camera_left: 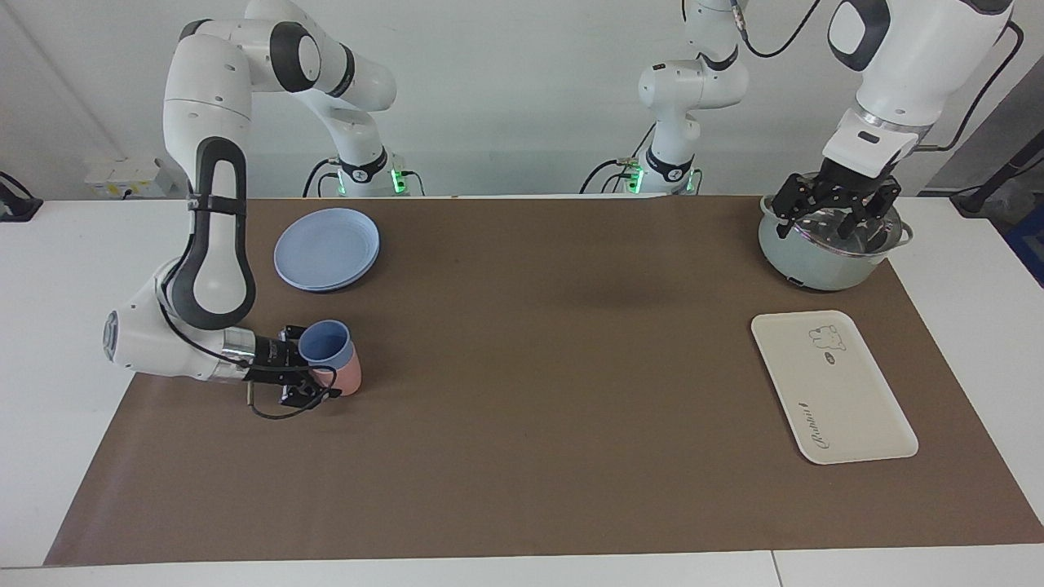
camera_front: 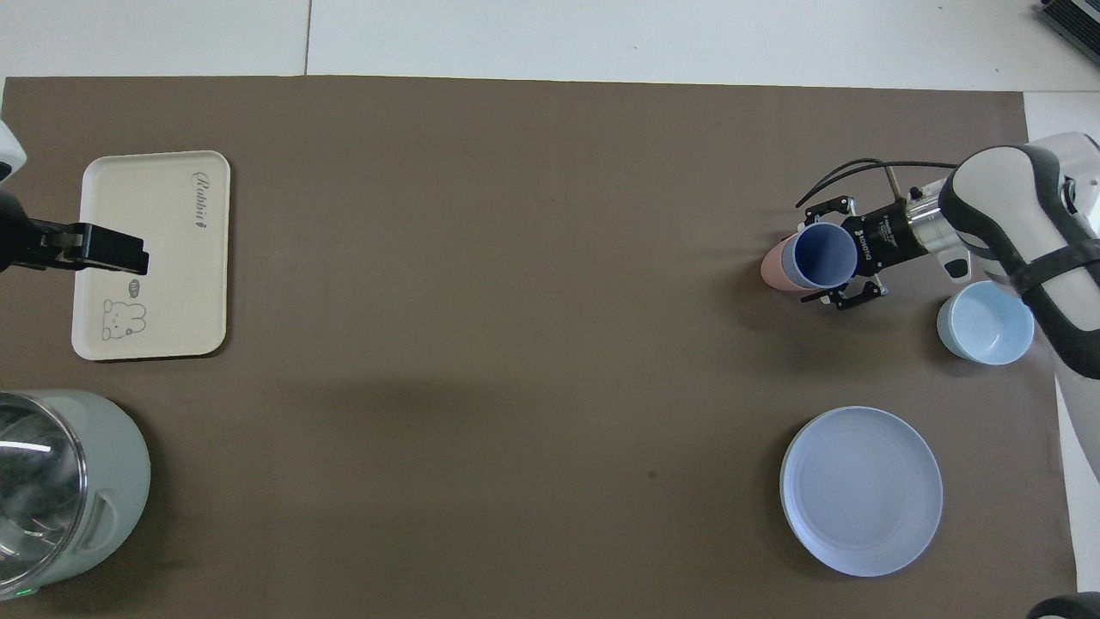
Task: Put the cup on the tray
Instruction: 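Grasp the nested pink and blue cups with the right gripper and lift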
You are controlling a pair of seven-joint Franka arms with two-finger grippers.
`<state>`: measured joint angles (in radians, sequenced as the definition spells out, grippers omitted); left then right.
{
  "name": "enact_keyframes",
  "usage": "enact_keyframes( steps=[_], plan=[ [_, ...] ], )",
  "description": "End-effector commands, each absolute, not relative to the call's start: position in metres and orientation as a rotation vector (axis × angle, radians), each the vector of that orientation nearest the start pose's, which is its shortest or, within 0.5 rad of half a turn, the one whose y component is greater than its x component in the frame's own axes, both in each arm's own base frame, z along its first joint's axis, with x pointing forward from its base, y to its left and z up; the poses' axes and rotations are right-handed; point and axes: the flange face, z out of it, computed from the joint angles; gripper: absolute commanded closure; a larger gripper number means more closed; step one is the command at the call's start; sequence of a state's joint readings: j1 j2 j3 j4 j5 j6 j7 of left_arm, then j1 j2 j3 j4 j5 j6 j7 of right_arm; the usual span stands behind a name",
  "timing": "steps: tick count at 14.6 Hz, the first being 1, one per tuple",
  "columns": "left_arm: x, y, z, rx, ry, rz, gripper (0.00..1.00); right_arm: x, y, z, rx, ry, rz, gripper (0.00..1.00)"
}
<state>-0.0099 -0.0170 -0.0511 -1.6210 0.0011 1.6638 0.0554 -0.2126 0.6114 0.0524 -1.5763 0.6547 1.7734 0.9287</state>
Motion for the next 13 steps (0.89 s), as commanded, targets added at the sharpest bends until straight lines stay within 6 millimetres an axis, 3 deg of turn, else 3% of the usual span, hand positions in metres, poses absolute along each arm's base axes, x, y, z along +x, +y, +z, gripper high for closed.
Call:
enact_keyframes(
  steps=[1,5,6,7,8,10,13],
  plan=[
    [0.553,-0.033,0.618,-3.142,0.163,-0.113,0.0,0.646,-0.051,0.278,-1.963,1.593,0.842,0.06],
    [0.553,-0.033,0.618,-3.142,0.163,-0.113,0.0,0.645,-0.036,0.277,-1.933,1.582,0.853,0.13],
    [0.553,-0.033,0.618,-3.142,0.163,-0.113,0.0,0.645,-0.032,0.277,-1.928,1.578,0.853,0.27],
    [0.553,-0.033,0.618,-3.142,0.163,-0.113,0.0,0.647,-0.029,0.279,-1.916,1.563,0.846,0.67],
    [0.553,-0.033,0.618,-3.142,0.163,-0.113,0.0,0.649,-0.022,0.285,-1.952,1.504,0.812,1.0],
    [0.553,-0.033,0.618,-3.142,0.163,-0.113,0.0,0.661,-0.006,0.302,-1.994,1.438,0.663,1.0],
    [0.553,-0.033,0.618,-3.142,0.163,-0.113,0.0,0.655,0.044,0.343,-1.997,1.473,0.642,1.0]
  ],
)
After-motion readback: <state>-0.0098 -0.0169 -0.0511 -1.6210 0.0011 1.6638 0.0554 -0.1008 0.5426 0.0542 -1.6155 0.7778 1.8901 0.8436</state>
